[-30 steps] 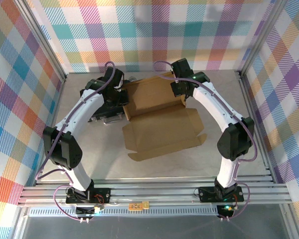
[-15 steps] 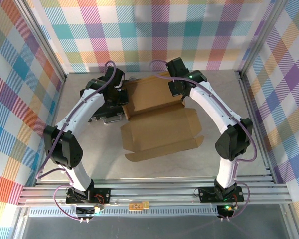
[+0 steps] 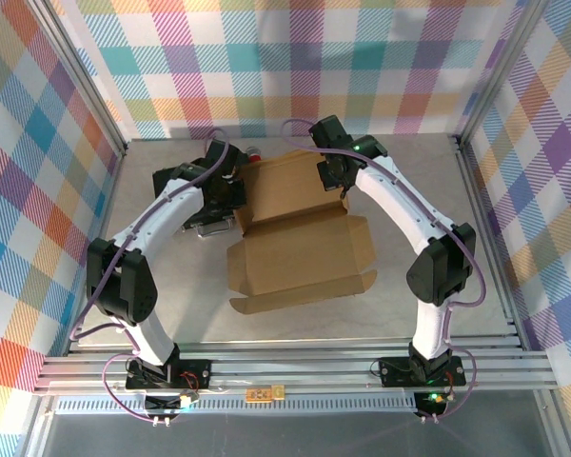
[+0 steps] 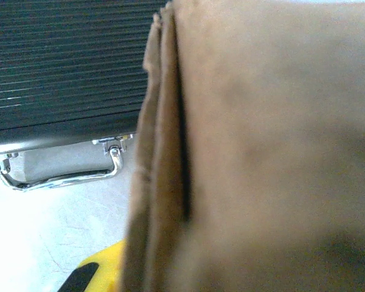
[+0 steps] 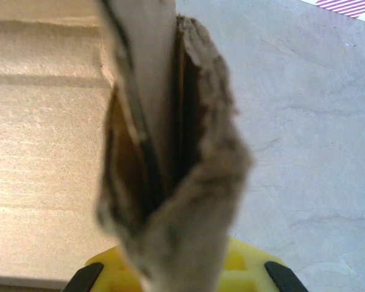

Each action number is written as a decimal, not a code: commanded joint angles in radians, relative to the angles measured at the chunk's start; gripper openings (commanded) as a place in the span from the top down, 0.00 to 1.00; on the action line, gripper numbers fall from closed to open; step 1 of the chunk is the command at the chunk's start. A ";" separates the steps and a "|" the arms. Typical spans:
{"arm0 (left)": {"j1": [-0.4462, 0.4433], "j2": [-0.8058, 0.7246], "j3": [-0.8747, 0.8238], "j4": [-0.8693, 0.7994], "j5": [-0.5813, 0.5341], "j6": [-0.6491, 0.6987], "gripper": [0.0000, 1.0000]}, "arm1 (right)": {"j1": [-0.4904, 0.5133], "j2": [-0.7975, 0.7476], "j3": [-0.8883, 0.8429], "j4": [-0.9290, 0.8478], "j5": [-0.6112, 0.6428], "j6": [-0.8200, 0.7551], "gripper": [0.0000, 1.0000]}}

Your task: Fold the paper box

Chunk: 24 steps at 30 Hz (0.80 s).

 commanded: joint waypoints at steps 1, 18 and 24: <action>0.017 -0.034 -0.002 -0.018 -0.071 0.006 1.00 | -0.012 -0.003 0.003 -0.034 0.031 0.001 1.00; 0.027 0.004 0.068 -0.066 -0.051 -0.013 1.00 | -0.014 -0.050 -0.149 0.044 -0.121 -0.030 0.67; 0.028 0.016 0.082 -0.082 -0.039 -0.002 1.00 | -0.088 -0.050 -0.178 0.159 -0.281 -0.025 0.53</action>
